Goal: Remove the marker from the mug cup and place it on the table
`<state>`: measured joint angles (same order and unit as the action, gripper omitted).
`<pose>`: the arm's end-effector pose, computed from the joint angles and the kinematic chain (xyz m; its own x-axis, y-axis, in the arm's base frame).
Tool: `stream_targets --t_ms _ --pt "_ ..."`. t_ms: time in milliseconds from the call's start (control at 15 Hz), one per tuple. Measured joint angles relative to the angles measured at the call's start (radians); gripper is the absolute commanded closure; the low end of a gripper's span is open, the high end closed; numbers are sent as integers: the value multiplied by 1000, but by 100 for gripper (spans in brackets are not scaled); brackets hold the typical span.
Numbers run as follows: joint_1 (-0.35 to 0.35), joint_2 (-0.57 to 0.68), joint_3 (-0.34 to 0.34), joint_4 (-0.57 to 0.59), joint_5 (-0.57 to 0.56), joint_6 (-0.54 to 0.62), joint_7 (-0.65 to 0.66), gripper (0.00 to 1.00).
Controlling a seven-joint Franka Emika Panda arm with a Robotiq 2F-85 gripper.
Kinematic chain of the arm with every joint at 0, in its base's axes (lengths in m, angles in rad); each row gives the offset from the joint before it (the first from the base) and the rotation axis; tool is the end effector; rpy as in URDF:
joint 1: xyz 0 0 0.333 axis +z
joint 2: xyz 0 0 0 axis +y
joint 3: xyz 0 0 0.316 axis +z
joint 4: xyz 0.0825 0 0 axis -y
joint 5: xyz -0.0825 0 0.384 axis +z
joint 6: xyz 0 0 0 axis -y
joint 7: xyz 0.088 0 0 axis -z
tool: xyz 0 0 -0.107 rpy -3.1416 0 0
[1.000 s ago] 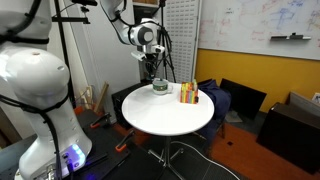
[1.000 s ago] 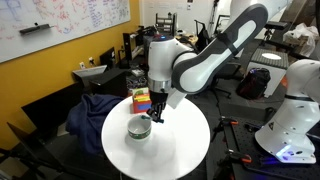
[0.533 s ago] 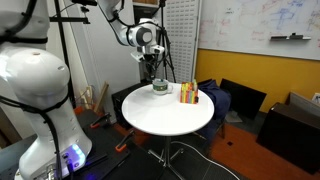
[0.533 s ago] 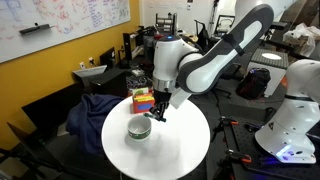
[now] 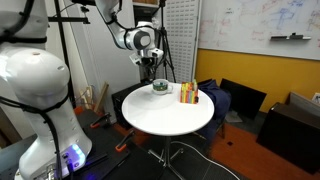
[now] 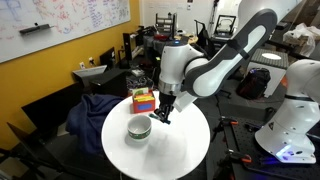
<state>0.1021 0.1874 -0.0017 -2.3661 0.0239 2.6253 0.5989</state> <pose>0.5145 0.0513 0.2540 0.8666 -0.4963 0.0518 -0.4941 -0.8679 -0.0510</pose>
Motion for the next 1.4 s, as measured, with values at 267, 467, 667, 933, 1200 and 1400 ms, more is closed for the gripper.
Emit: stream_targets --t_ms 267,467,667,933,1200,1400 --pt "-4 0 -8 -35 40 25 1 95" --pt "-9 0 -21 -56 76 41 1 95" --pt "-21 0 -33 -69 95 45 25 95" --pt "-32 0 -57 -77 101 45 89 95" --pt "-42 0 -75 -78 101 45 142 57" --pt "-52 1 -78 -77 101 45 158 42"
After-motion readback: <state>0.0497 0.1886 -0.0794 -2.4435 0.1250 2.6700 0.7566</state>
